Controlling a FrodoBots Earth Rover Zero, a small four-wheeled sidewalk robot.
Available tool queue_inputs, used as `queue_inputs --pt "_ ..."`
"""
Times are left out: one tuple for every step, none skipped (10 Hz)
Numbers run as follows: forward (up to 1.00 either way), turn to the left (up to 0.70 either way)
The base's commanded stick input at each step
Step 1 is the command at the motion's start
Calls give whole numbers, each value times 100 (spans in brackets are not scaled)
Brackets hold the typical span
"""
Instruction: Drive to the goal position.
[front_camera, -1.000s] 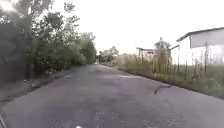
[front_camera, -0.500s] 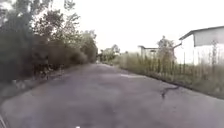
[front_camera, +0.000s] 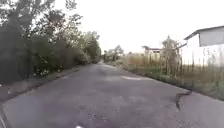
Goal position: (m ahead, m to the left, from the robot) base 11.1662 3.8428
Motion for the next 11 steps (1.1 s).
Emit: queue_inputs --pt "70 0" --pt "70 0" --pt "70 0" --pt "70 0" --pt "70 0" --pt "70 0" --pt "70 0" --pt "70 0" --pt "70 0" --pt "70 0" --pt "70 0"
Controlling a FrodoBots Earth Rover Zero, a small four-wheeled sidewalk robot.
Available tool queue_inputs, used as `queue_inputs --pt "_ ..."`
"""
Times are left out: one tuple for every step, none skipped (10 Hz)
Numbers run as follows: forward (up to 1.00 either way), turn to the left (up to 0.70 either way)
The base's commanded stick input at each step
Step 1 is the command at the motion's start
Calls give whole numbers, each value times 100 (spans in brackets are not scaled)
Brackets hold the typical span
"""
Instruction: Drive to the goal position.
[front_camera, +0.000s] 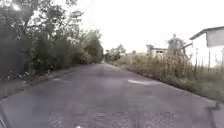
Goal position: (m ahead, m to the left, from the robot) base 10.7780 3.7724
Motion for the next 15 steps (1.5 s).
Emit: queue_inputs --pt "70 0" --pt "70 0" --pt "70 0" --pt "70 0" --pt "70 0" --pt "70 0" --pt "70 0" --pt "70 0" --pt "70 0" --pt "70 0" --pt "70 0" --pt "70 0" --pt "70 0" --pt "70 0" --pt "70 0"
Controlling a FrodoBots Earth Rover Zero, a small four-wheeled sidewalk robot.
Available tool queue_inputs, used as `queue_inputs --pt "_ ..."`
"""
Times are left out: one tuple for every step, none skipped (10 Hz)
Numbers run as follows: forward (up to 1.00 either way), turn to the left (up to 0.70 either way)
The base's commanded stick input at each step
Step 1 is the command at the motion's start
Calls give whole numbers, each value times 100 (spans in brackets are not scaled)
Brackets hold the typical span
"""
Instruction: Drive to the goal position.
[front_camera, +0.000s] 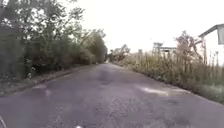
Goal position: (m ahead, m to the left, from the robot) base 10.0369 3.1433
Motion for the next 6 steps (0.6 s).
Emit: queue_inputs --pt "70 0" --pt "70 0" --pt "70 0" --pt "70 0" --pt "70 0" --pt "70 0"
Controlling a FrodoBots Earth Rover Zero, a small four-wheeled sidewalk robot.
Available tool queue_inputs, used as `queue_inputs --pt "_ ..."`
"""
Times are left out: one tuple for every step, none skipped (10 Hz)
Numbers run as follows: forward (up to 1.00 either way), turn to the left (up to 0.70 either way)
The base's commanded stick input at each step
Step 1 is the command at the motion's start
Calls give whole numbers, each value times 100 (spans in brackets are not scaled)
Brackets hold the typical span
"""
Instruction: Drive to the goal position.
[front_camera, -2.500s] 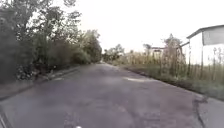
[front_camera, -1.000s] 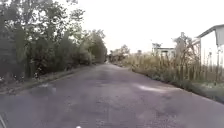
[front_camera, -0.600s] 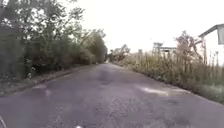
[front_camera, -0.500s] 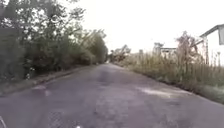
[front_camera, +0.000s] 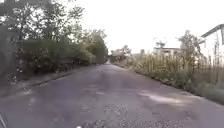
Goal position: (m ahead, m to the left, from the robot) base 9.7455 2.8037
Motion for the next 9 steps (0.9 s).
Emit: queue_inputs --pt "70 0" --pt "70 0" --pt "70 0" --pt "70 0" --pt "70 0" --pt "70 0" --pt "70 0" --pt "70 0" --pt "70 0"
